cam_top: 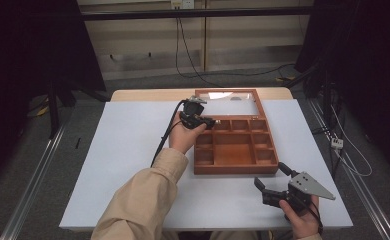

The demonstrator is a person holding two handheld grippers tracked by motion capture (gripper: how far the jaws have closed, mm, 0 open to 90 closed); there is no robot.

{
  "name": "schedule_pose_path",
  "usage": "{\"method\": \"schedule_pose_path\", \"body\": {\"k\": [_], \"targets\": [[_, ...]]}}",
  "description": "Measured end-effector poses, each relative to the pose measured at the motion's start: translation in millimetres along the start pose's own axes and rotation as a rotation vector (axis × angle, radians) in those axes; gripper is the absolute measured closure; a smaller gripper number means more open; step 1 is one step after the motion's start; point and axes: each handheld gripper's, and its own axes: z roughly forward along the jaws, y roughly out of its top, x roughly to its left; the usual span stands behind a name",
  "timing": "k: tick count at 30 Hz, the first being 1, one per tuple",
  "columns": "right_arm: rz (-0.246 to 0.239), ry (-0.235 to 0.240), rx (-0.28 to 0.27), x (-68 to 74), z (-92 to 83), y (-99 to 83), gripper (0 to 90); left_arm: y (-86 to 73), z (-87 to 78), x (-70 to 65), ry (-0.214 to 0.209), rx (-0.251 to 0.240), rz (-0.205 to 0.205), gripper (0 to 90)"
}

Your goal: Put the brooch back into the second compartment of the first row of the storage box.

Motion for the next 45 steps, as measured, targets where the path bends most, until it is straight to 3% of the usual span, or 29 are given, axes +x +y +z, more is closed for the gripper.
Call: {"method": "schedule_pose_path", "body": {"k": [13, 45], "targets": [[0.002, 0.002, 0.002, -0.9, -0.3, -0.3, 4.9, -0.1, 11.1, -0.6, 0.002, 0.005, -0.008, 80.3], [0.000, 0.011, 0.003, -0.3, 0.2, -0.5, 5.2, 3.9, 19.1, -2.7, 0.015, 0.020, 0.006, 80.3]]}}
